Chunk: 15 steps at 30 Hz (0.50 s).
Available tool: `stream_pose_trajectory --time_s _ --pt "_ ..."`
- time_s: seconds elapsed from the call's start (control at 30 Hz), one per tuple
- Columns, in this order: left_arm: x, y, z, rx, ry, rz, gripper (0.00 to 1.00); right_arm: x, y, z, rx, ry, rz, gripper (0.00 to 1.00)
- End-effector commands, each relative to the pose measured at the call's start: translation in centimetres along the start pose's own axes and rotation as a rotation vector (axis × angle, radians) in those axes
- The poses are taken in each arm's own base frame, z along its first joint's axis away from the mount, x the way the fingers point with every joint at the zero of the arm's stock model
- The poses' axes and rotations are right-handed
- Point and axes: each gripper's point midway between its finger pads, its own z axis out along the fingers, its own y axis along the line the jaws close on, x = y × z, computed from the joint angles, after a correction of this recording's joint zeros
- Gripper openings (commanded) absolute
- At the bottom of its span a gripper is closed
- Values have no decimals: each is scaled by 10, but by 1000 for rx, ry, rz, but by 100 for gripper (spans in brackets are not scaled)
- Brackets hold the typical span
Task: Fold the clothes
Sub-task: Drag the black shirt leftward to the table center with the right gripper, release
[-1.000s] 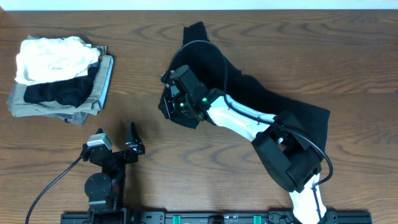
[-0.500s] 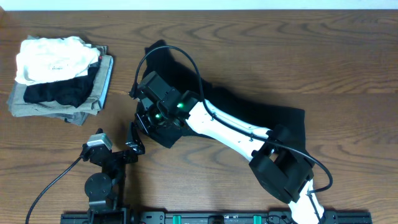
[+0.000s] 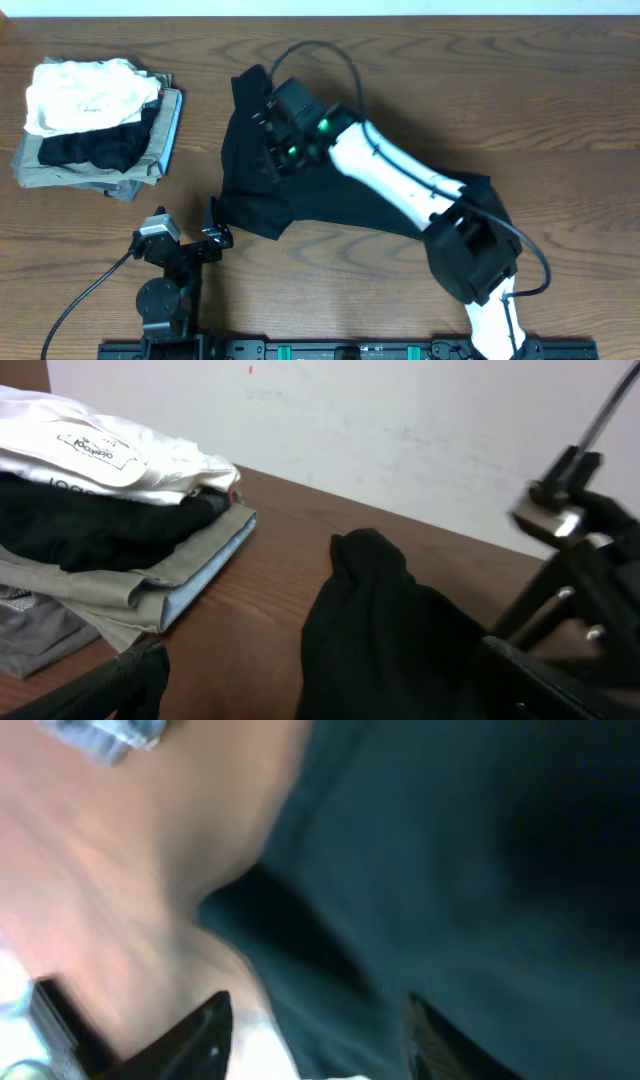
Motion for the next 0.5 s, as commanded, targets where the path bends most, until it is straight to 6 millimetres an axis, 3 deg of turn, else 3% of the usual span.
stream_pose_trajectory --time_s 0.0,0.1,0.2,0.37,0.47 --pt "15 2 1 1 47 9 98 -30 -47 -39 248 -88 4 54" --pt "15 2 1 1 47 9 98 -34 -89 -85 474 -102 51 57" --pt "15 2 1 1 47 9 98 -29 -117 -126 603 -102 117 65" --pt "15 2 1 1 47 9 98 4 -166 -190 739 -70 351 68" --pt "15 2 1 1 47 9 98 20 -183 -216 766 -60 458 66"
